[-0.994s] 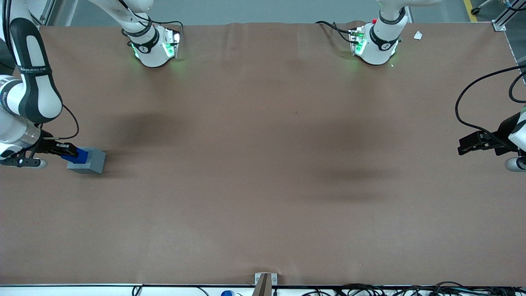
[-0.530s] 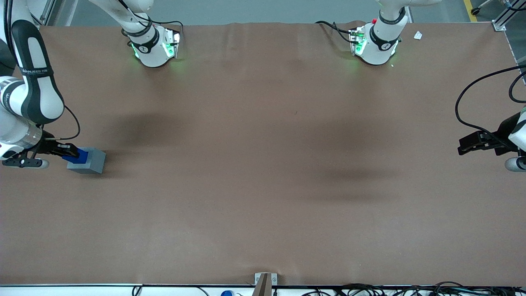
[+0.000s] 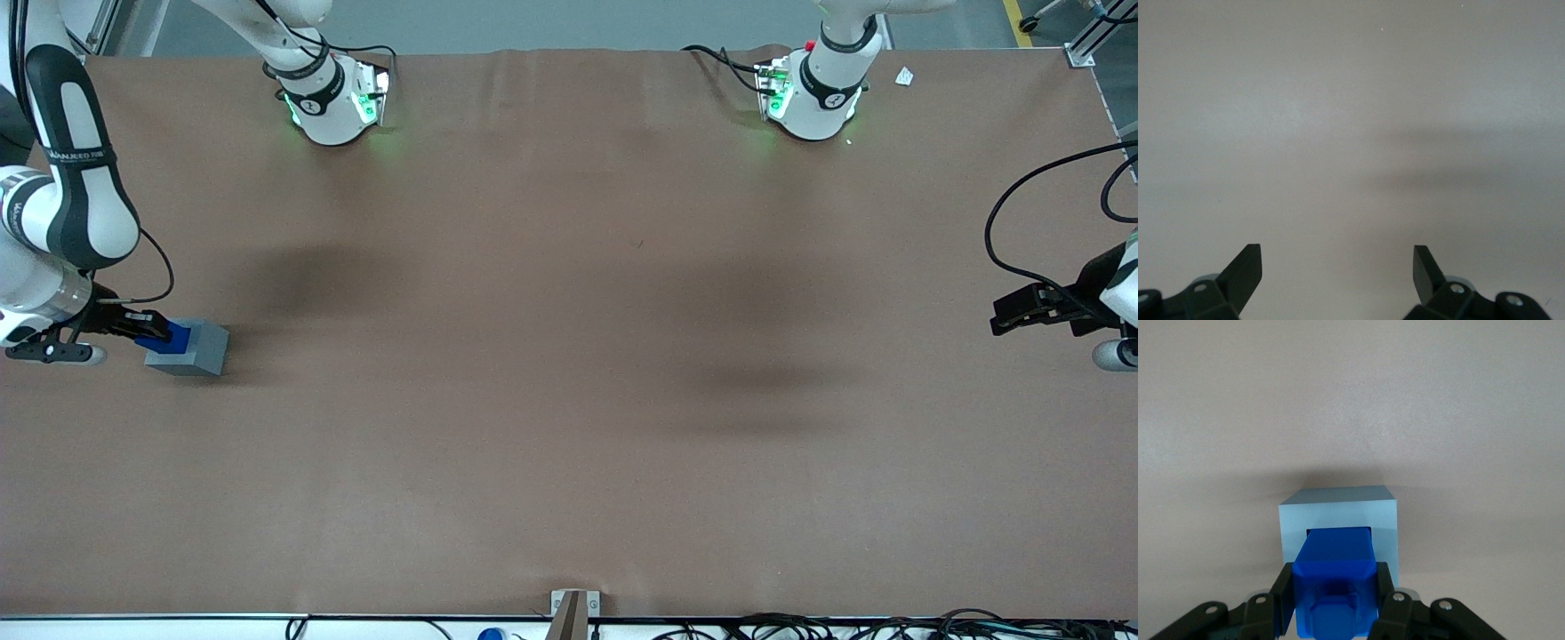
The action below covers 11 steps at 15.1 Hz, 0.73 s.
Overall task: Insert blue part into gray base with right arm
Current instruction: 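Lower the blue block into the gray base's opening, then open the right gripper to release the blue block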
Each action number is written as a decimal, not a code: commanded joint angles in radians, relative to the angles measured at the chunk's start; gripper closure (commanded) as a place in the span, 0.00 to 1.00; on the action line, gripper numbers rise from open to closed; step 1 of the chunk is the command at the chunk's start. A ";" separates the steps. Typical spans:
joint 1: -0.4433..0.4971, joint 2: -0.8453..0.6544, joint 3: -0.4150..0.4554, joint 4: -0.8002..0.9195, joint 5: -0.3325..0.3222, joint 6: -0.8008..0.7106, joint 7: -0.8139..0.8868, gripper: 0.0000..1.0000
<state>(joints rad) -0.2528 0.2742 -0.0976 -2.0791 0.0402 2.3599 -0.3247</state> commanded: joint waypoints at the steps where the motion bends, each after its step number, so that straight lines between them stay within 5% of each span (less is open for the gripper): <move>1: -0.010 -0.012 0.016 0.011 0.021 -0.004 -0.017 0.12; 3: -0.010 -0.013 0.018 0.045 0.021 -0.036 -0.020 0.00; 11: 0.055 -0.102 0.024 0.132 0.021 -0.200 0.007 0.00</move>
<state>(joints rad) -0.2290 0.2325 -0.0742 -1.9309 0.0433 2.1914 -0.3255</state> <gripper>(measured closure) 0.000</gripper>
